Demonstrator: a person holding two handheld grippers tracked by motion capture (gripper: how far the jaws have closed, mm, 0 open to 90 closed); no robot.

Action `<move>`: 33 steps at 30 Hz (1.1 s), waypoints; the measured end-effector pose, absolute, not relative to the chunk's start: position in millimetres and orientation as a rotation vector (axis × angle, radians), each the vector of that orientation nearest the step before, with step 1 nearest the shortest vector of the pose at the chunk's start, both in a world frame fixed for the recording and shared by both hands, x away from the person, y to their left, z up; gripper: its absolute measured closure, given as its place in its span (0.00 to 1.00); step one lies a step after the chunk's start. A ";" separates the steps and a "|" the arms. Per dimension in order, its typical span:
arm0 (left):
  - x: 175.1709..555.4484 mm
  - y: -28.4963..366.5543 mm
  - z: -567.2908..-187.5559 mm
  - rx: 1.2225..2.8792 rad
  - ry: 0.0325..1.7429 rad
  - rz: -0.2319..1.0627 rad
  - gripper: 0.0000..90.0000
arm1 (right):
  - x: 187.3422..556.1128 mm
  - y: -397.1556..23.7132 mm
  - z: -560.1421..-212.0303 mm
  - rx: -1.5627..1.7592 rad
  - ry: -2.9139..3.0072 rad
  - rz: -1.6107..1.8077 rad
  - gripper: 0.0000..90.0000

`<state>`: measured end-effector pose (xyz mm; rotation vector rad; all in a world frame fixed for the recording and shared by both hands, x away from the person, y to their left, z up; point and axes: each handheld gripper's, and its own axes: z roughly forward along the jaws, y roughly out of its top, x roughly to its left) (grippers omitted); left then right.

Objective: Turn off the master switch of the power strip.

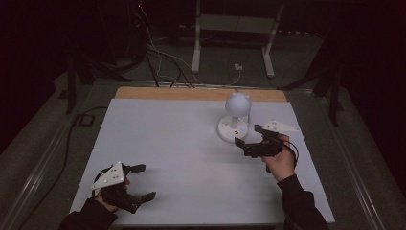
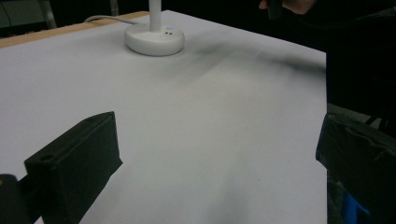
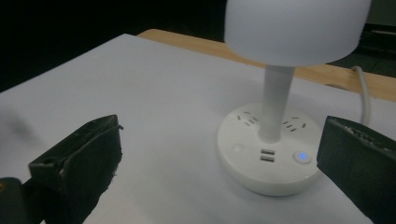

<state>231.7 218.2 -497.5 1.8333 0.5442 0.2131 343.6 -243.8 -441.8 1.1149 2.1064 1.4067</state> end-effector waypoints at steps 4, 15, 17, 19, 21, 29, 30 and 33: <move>231.6 218.4 -497.7 1.835 0.546 0.214 0.00 | 350.2 -244.2 -443.5 1.129 2.106 1.397 0.00; 231.7 218.4 -497.7 1.833 0.546 0.212 0.00 | 373.4 -247.5 -451.5 1.259 2.019 1.407 0.00; 231.7 218.5 -497.5 1.831 0.546 0.212 0.00 | 376.2 -248.5 -453.7 1.270 2.007 1.400 0.00; 231.9 218.7 -497.5 1.831 0.547 0.211 0.00 | 378.9 -249.2 -455.9 1.283 1.989 1.391 0.00; 231.8 218.6 -497.6 1.832 0.547 0.211 0.00 | 382.2 -250.2 -458.1 1.299 1.979 1.386 0.00; 232.0 218.8 -497.4 1.829 0.548 0.211 0.00 | 394.4 -252.7 -466.6 1.368 1.943 1.327 0.11; 232.0 218.8 -497.5 1.831 0.549 0.210 0.00 | 395.5 -252.9 -467.5 1.385 1.942 1.313 0.16; 231.8 218.6 -497.6 1.831 0.547 0.211 0.00 | 398.6 -254.0 -471.4 1.421 1.918 1.308 0.20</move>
